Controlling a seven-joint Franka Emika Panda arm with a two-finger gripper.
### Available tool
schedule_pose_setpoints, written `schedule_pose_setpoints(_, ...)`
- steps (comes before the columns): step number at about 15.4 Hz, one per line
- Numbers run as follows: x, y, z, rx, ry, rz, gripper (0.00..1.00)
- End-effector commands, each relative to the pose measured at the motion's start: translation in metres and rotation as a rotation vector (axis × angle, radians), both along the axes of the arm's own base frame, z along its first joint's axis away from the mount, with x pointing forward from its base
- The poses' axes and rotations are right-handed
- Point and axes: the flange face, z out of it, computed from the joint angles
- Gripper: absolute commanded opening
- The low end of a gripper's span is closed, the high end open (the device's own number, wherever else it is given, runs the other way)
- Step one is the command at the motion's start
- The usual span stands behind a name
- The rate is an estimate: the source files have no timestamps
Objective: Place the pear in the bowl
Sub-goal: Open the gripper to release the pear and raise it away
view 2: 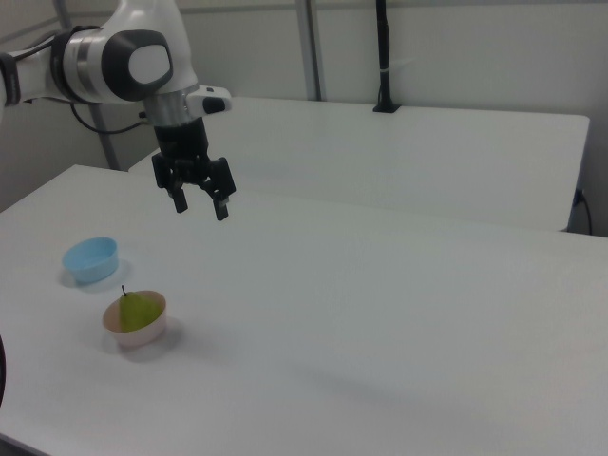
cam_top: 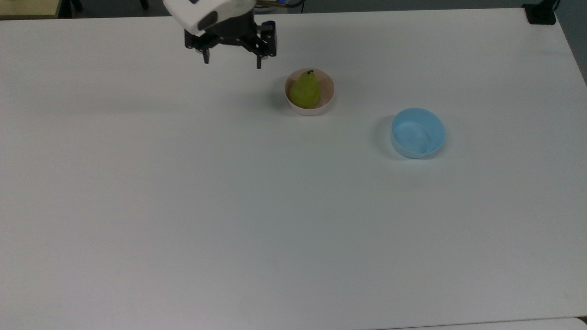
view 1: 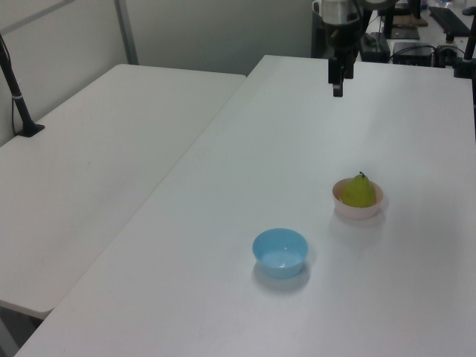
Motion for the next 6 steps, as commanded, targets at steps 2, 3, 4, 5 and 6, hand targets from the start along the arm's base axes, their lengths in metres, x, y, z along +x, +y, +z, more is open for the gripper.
schedule_pose_setpoints(2, -0.007, -0.0043, 0.0063, 0.002, -0.007, -0.016, 1.0)
schedule_pose_setpoints(3, -0.007, -0.006, 0.0069, 0.002, -0.007, -0.02, 1.0)
schedule_pose_setpoints(4, -0.0066, -0.0069, 0.0068, -0.001, -0.008, -0.024, 1.0)
schedule_pose_setpoints(5, -0.0058, -0.0077, 0.0052, -0.002, -0.007, -0.03, 1.0)
schedule_pose_setpoints(6, -0.0047, -0.01, 0.0103, 0.0, -0.017, -0.036, 1.0)
